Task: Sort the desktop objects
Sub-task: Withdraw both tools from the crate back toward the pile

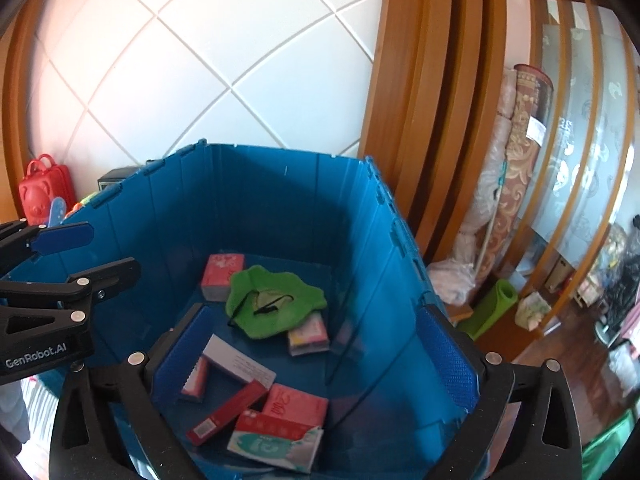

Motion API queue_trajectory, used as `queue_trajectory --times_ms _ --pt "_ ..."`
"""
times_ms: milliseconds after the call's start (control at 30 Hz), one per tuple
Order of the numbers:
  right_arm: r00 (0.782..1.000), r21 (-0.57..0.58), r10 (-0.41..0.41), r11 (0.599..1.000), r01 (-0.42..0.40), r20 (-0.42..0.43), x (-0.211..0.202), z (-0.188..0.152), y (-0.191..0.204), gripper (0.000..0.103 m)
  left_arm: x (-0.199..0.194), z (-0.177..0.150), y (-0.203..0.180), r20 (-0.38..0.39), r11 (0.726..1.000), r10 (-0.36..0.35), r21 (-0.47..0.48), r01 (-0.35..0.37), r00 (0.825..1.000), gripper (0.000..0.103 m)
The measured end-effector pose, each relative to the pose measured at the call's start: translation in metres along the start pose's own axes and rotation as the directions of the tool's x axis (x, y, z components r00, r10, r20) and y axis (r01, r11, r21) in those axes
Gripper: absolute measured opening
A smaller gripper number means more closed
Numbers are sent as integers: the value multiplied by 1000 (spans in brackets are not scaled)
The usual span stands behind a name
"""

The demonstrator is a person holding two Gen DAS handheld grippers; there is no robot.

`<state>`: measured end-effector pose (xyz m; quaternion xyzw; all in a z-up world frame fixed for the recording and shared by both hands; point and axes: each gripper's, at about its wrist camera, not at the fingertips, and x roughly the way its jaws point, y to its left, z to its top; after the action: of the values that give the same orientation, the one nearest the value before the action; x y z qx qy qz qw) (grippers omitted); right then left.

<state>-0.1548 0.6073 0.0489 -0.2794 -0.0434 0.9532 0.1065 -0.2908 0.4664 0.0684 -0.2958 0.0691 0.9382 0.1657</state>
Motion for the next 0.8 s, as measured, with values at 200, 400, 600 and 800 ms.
queue_trajectory --times_ms 200,400,600,800 --pt "1000 -20 4 1000 -4 8 -10 -2 13 103 -19 -2 11 56 1000 3 -29 -2 998 66" --pt "998 -36 54 998 -54 17 -14 -1 35 103 -36 -7 31 89 997 44 -63 -39 995 70" --pt "993 -68 109 992 -106 38 -21 4 68 103 -56 -20 61 103 991 103 -102 -93 989 70" --pt "983 -106 170 981 -163 64 -30 13 113 103 -81 -40 105 110 977 159 -158 -141 981 70"
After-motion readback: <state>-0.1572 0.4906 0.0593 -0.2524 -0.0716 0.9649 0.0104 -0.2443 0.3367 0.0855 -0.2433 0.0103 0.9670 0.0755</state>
